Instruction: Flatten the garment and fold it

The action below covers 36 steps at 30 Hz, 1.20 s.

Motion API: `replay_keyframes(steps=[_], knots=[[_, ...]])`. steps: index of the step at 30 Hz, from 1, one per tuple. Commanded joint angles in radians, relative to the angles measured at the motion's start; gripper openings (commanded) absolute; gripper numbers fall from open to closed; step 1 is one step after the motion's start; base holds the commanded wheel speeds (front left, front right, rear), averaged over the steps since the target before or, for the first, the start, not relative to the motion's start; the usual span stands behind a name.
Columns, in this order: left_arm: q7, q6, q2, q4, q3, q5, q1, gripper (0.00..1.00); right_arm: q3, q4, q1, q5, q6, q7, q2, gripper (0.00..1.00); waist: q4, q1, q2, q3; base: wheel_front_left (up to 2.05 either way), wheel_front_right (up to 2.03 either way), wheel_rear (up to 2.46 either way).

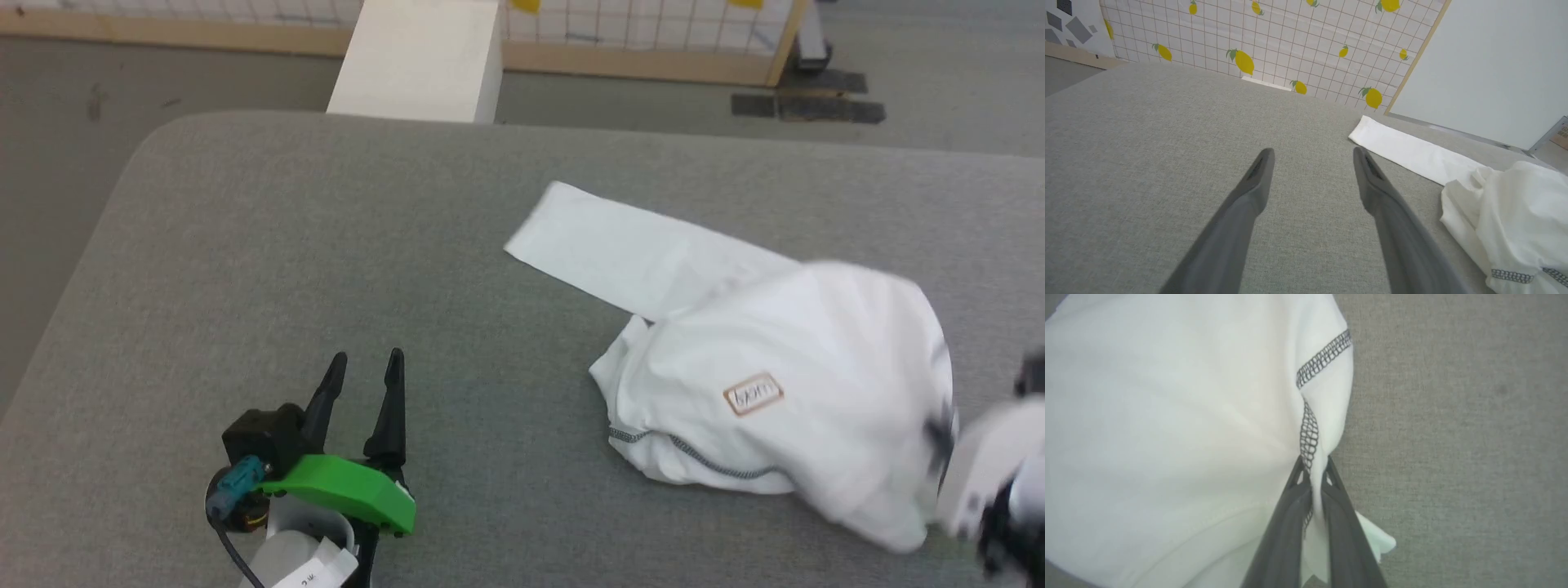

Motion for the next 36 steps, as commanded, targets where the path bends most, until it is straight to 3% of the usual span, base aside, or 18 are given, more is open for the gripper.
replay_keyframes(steps=[1, 4, 8, 9, 10, 17, 20, 25, 28, 32, 36], knots=[[-0.005, -0.003, 0.004, 0.001, 0.004, 0.002, 0.01, 1.0, -0.022, -0.02, 0.055, -0.012, -0.002, 0.01, 0.038, 0.0, -0.042, -0.0001, 0.0085, -0.049, 0.0, 0.0, 0.0], [-0.001, -0.004, 0.011, 0.003, 0.003, -0.003, 0.021, 1.0, -0.061, -0.074, 0.191, -0.037, -0.002, 0.039, 0.137, 0.0, -0.052, -0.0001, 0.0085, -0.067, 0.0, 0.0, 0.0], [0.01, -0.003, 0.014, 0.002, 0.0, -0.01, 0.034, 1.0, -0.072, -0.098, 0.244, -0.047, -0.002, 0.003, 0.19, 0.0, -0.063, -0.0001, 0.0085, -0.084, 0.0, 0.0, 0.0], [0.012, -0.003, 0.014, 0.002, -0.001, -0.012, 0.036, 1.0, -0.065, -0.102, 0.244, -0.049, -0.002, -0.013, 0.195, 0.95, -0.065, -0.0001, 0.0085, -0.086, 0.0, 0.0, 0.0], [0.015, -0.004, 0.014, 0.001, -0.002, -0.015, 0.038, 1.0, -0.064, -0.106, 0.241, -0.046, -0.002, -0.031, 0.198, 1.0, -0.068, -0.0001, 0.0085, -0.09, 0.0, 0.0, 0.0], [0.056, -0.004, -0.001, -0.009, -0.009, -0.064, 0.046, 1.0, -0.154, -0.194, 0.16, 0.02, -0.002, -0.24, 0.207, 1.0, -0.084, -0.0001, 0.0085, -0.124, 0.0, 0.0, 0.0], [0.13, 0.007, -0.017, -0.017, -0.034, -0.106, 0.031, 1.0, -0.206, -0.22, 0.144, 0.008, -0.002, -0.279, 0.207, 1.0, -0.091, -0.0001, 0.0085, -0.129, 0.0, 0.0, 0.0], [0.389, 0.029, -0.034, -0.024, -0.17, -0.178, -0.063, 1.0, -0.235, -0.233, 0.143, -0.021, -0.002, -0.27, 0.207, 1.0, -0.106, -0.0001, 0.0085, -0.108, 0.0, 0.0, 0.0], [0.62, 0.103, -0.037, -0.021, -0.294, -0.211, -0.146, 1.0, -0.212, -0.22, 0.135, -0.016, -0.002, -0.26, 0.207, 1.0, -0.138, -0.0001, 0.0085, -0.081, 0.0, 0.0, 0.0], [0.795, 0.168, -0.035, 0.028, -0.417, -0.141, -0.23, 1.0, -0.181, -0.2, 0.119, -0.006, -0.002, -0.268, 0.207, 1.0, -0.176, -0.0001, 0.0085, -0.046, 0.0, 0.0, 0.0], [0.855, 0.178, -0.03, 0.092, -0.465, -0.095, -0.284, 1.0, -0.165, -0.179, 0.102, 0.007, -0.002, -0.284, 0.207, 1.0, -0.222, -0.0001, 0.0085, -0.012, 0.0, 0.0, 0.0]])
